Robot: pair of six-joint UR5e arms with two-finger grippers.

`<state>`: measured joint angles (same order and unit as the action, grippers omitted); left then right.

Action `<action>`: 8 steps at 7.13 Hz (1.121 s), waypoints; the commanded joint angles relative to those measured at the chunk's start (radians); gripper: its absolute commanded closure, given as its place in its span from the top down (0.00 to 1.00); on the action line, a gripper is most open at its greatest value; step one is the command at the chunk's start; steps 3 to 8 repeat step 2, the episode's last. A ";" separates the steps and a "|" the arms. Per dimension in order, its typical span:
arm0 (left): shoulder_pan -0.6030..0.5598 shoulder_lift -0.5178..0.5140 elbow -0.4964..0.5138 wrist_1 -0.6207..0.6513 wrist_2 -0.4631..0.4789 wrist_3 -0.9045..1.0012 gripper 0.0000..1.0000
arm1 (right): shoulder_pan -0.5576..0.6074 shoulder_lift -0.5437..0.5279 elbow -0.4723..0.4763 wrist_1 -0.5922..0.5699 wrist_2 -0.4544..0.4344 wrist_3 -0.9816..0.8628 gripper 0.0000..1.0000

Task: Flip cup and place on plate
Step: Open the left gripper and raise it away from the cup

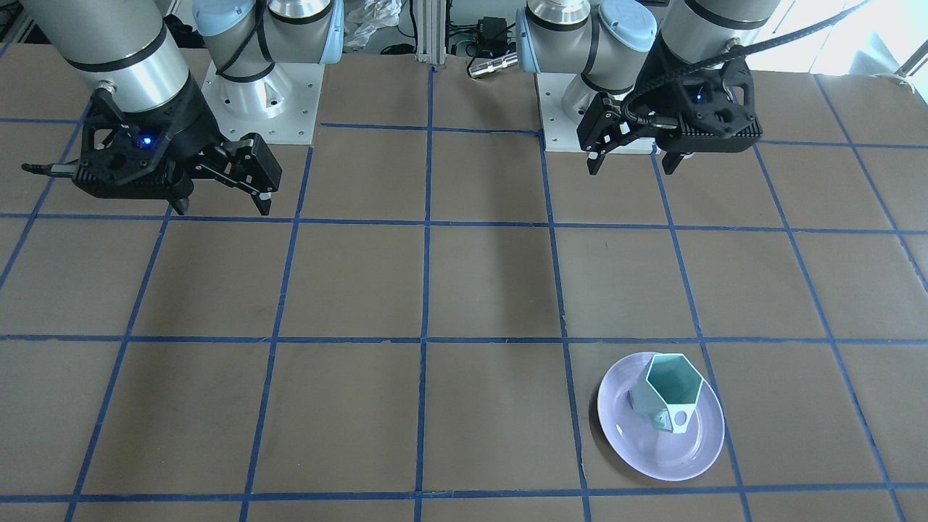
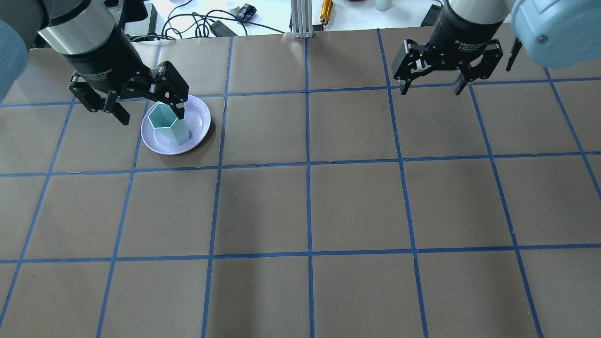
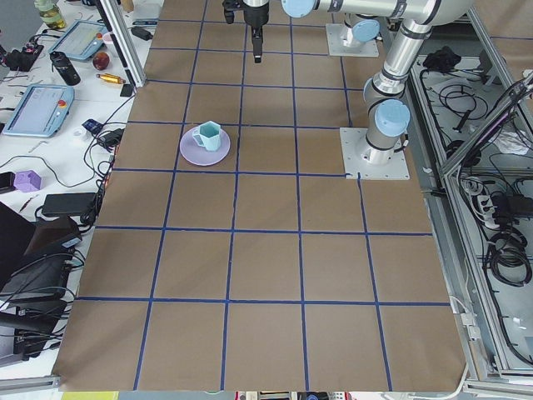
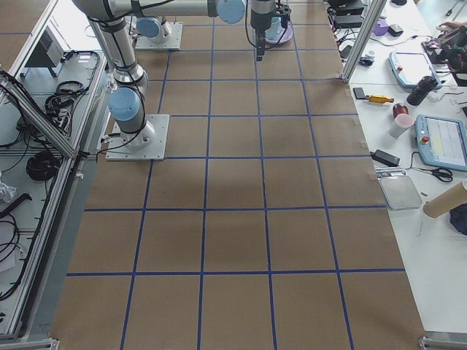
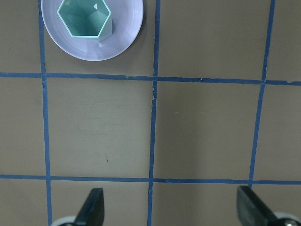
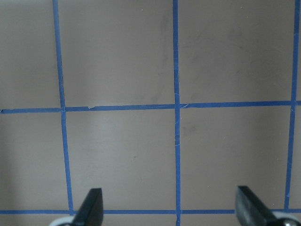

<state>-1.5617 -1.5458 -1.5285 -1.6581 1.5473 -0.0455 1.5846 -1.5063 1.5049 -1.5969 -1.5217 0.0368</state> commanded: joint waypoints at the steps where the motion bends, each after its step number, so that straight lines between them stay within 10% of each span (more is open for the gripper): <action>1: 0.002 0.001 0.002 -0.002 0.001 -0.001 1.00 | 0.000 0.000 0.000 0.000 0.000 0.000 1.00; 8: 0.002 0.001 0.004 -0.002 0.001 -0.001 1.00 | 0.000 0.000 0.000 0.000 0.000 0.000 1.00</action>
